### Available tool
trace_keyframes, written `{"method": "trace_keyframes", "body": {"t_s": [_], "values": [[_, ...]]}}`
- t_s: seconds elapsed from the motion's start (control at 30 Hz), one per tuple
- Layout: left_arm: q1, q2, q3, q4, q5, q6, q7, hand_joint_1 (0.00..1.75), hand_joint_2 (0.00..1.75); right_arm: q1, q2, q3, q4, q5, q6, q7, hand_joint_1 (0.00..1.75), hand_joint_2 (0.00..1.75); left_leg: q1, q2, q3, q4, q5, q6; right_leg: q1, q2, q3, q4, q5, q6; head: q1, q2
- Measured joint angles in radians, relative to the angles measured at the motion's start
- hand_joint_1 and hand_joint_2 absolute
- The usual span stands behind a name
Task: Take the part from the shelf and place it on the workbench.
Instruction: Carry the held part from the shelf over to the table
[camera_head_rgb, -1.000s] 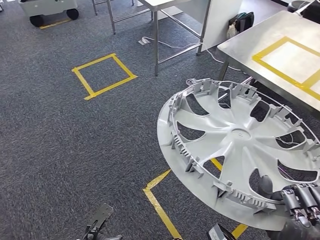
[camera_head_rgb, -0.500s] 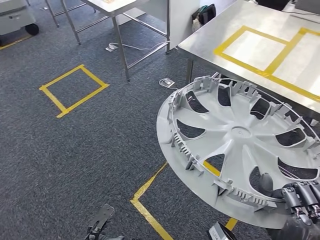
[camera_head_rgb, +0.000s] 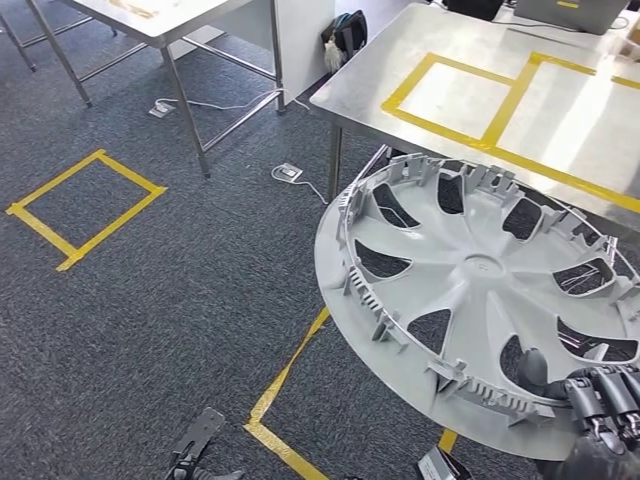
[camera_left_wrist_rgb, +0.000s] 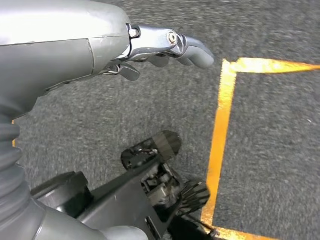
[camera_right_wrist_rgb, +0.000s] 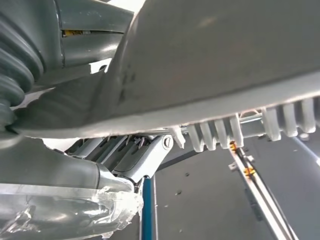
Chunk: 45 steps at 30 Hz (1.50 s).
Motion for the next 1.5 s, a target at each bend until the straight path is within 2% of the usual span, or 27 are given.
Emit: {"method": "trace_keyframes", "body": {"t_s": [0.07,0.1,0.17,0.23,0.27,0.3,0.37,0.43,0.47,0.5,0.6,0.63,0.67,0.77,0.83,0.93,0.97,1.0,1.03,1.1,1.17,1.27,1.3,1.37,1.43,1.47,1.5], "values": [[-0.001,0.0,0.0,0.0,0.0,0.0,0.0,0.0,1.75,0.0,0.0,0.0,0.0,0.0,0.0,0.0,1.75,1.75,-0.002,0.02,0.028,-0.001,-0.02,-0.002,0.006,-0.024,0.049,-0.133,0.087,-0.011,0.0,0.0],[-0.001,0.0,0.0,0.0,0.0,0.0,0.0,0.0,1.75,0.0,0.0,0.0,0.0,0.0,0.0,0.0,1.75,1.75,-0.003,0.028,0.039,-0.001,-0.029,-0.006,0.01,-0.04,0.07,-0.19,0.113,-0.015,-0.002,0.0],[-0.001,0.0,0.0,0.0,0.0,0.0,0.0,0.0,1.75,-0.001,0.0,0.0,0.0,0.0,0.0,0.001,1.75,1.75,-0.004,0.045,0.055,-0.002,-0.043,-0.018,0.019,-0.056,0.089,-0.236,0.12,-0.027,-0.004,0.0],[-0.002,-0.001,-0.001,0.0,0.0,0.0,0.0,0.0,1.75,0.001,0.0,0.0,-0.001,0.0,0.0,0.002,1.75,1.75,-0.003,0.055,0.066,0.005,-0.048,-0.032,0.019,-0.039,0.101,-0.242,0.116,-0.04,-0.004,0.0],[-0.004,-0.001,-0.002,0.0,0.0,0.0,-0.001,0.0,1.75,0.001,0.0,0.0,-0.001,0.0,0.0,0.003,1.75,1.75,-0.002,0.045,0.066,0.022,-0.05,-0.037,0.016,-0.028,0.109,-0.246,0.116,-0.046,-0.005,0.0],[-0.005,-0.002,-0.003,0.0,-0.001,0.001,-0.001,0.0,1.75,0.001,0.0,0.001,-0.002,0.0,0.0,0.003,1.75,1.75,0.0,0.029,0.056,0.049,-0.059,-0.042,0.013,-0.018,0.121,-0.249,0.114,-0.051,-0.007,0.0],[-0.007,-0.001,-0.003,0.0,-0.001,0.001,-0.002,0.0,1.75,-0.001,0.0,0.001,-0.003,0.0,0.0,0.003,1.75,1.75,0.003,-0.008,-0.005,0.15,-0.1,-0.049,0.009,-0.001,0.139,-0.252,0.106,-0.059,-0.012,0.0],[-0.003,0.0,-0.003,0.0,-0.001,0.002,-0.002,0.0,1.75,-0.001,0.0,0.002,-0.002,0.001,0.0,0.003,1.75,1.75,0.005,-0.018,-0.088,0.249,-0.145,-0.055,0.008,0.018,0.15,-0.252,0.094,-0.062,-0.015,0.0],[-0.001,0.001,-0.004,0.0,0.0,0.002,-0.001,0.0,1.75,0.001,-0.001,0.003,0.0,0.001,0.0,0.004,1.75,1.75,0.005,-0.018,-0.117,0.266,-0.147,-0.056,0.007,0.027,0.158,-0.252,0.087,-0.061,-0.016,0.0],[0.0,0.001,-0.004,0.0,0.0,0.002,-0.001,0.0,1.75,0.001,-0.002,0.003,0.004,0.0,0.0,0.007,1.75,1.75,0.005,-0.018,-0.13,0.252,-0.127,-0.057,0.006,0.034,0.168,-0.252,0.079,-0.06,-0.016,0.0],[-0.002,0.002,-0.004,0.0,0.0,0.002,-0.001,0.0,1.75,-0.014,-0.011,0.005,0.031,-0.003,0.0,0.022,1.75,1.75,0.006,-0.021,-0.112,0.09,0.02,-0.055,0.003,0.048,0.198,-0.25,0.05,-0.047,-0.019,0.0],[-0.003,0.001,-0.004,0.0,0.0,0.002,-0.001,0.0,1.75,-0.014,-0.014,0.007,0.038,-0.003,0.0,0.027,1.75,1.75,0.005,-0.023,-0.105,0.046,0.051,-0.051,0.003,0.051,0.203,-0.251,0.04,-0.04,-0.021,0.0],[-0.002,0.001,-0.004,0.0,0.0,0.003,-0.001,0.0,1.75,-0.009,-0.017,0.01,0.04,-0.002,0.0,0.029,1.75,1.75,0.004,-0.025,-0.103,0.019,0.065,-0.046,0.003,0.052,0.209,-0.252,0.034,-0.032,-0.023,0.0],[-0.002,0.001,-0.004,0.0,0.002,0.005,0.0,0.0,1.75,0.008,-0.023,0.025,0.045,0.001,0.0,0.034,1.75,1.75,0.005,-0.027,-0.088,0.002,0.061,-0.024,0.004,0.045,0.23,-0.257,0.02,-0.013,-0.022,0.0],[-0.003,0.0,-0.006,0.0,0.005,0.004,0.0,0.0,1.75,0.013,-0.032,0.039,0.051,0.001,0.0,0.046,1.75,1.75,0.007,-0.028,-0.069,0.0,0.054,-0.013,0.004,0.024,0.202,-0.201,-0.002,-0.006,-0.017,0.0],[-0.001,0.001,-0.006,0.0,0.009,0.003,0.0,0.0,1.75,0.017,-0.049,0.057,0.062,0.001,0.0,0.064,1.75,1.75,0.005,-0.027,-0.04,0.0,0.026,-0.009,0.003,0.004,0.083,-0.022,-0.061,0.0,-0.012,0.0],[0.001,0.001,-0.006,0.0,0.01,0.003,0.0,0.0,1.75,0.02,-0.053,0.059,0.067,0.001,0.0,0.068,1.75,1.75,0.005,-0.027,-0.028,0.0,0.016,-0.008,0.003,0.003,0.053,0.005,-0.072,0.0,-0.012,0.0],[0.001,0.001,-0.006,0.0,0.011,0.003,0.0,0.0,1.75,0.022,-0.057,0.061,0.071,0.001,0.0,0.073,1.75,1.75,0.005,-0.027,-0.013,0.0,0.004,-0.008,0.003,0.003,0.038,0.0,-0.067,0.0,-0.012,0.0],[0.002,0.001,-0.006,0.0,0.012,0.003,0.0,0.0,1.75,0.024,-0.062,0.063,0.076,0.001,0.0,0.079,1.75,1.75,0.004,-0.027,0.004,0.0,-0.008,-0.008,0.003,0.002,0.038,-0.036,-0.043,0.0,-0.011,0.0],[0.002,0.001,-0.007,0.0,0.012,0.003,0.0,0.0,1.75,0.025,-0.074,0.071,0.083,0.001,0.0,0.094,1.75,1.75,0.004,-0.027,0.037,0.001,-0.035,-0.012,0.004,-0.004,0.059,-0.152,0.055,-0.005,-0.012,0.0],[0.001,0.002,-0.007,0.0,0.012,0.002,0.0,0.0,1.75,0.025,-0.085,0.077,0.089,0.001,0.0,0.099,1.75,1.75,0.002,-0.026,0.058,-0.002,-0.058,-0.023,0.009,-0.009,0.078,-0.22,0.117,-0.016,-0.012,0.0],[-0.002,0.002,-0.009,0.0,0.012,0.002,0.0,0.0,1.75,0.029,-0.087,0.079,0.093,0.001,0.0,0.093,1.75,1.75,0.004,-0.026,0.069,0.008,-0.063,-0.039,0.012,-0.002,0.099,-0.23,0.116,-0.035,-0.012,0.0],[-0.004,0.001,-0.01,0.0,0.012,0.003,0.0,0.0,1.75,0.029,-0.087,0.08,0.093,0.001,0.0,0.092,1.75,1.75,0.004,-0.027,0.059,0.033,-0.058,-0.044,0.009,-0.001,0.107,-0.234,0.112,-0.04,-0.012,0.0],[-0.007,0.001,-0.013,0.0,0.012,0.002,0.0,0.0,1.75,0.029,-0.087,0.081,0.094,0.001,0.0,0.09,1.75,1.75,0.004,-0.027,-0.004,0.132,-0.066,-0.052,0.006,0.002,0.124,-0.24,0.103,-0.049,-0.013,0.0],[-0.004,0.001,-0.013,0.0,0.012,0.002,0.0,0.0,1.75,0.028,-0.088,0.082,0.095,0.001,0.0,0.086,1.75,1.75,0.004,-0.027,-0.094,0.244,-0.11,-0.055,0.005,0.005,0.14,-0.243,0.089,-0.055,-0.013,0.0],[-0.002,0.001,-0.014,0.0,0.013,0.002,0.0,0.0,1.75,0.029,-0.088,0.083,0.096,0.001,0.0,0.082,1.75,1.75,0.003,-0.027,-0.13,0.274,-0.132,-0.055,0.005,0.008,0.15,-0.244,0.08,-0.056,-0.014,0.0],[0.0,0.001,-0.014,0.0,0.013,0.002,0.0,0.0,1.75,0.029,-0.088,0.083,0.096,0.001,0.0,0.078,1.75,1.75,0.003,-0.027,-0.153,0.278,-0.139,-0.054,0.005,0.011,0.16,-0.244,0.072,-0.057,-0.014,0.0]]}}
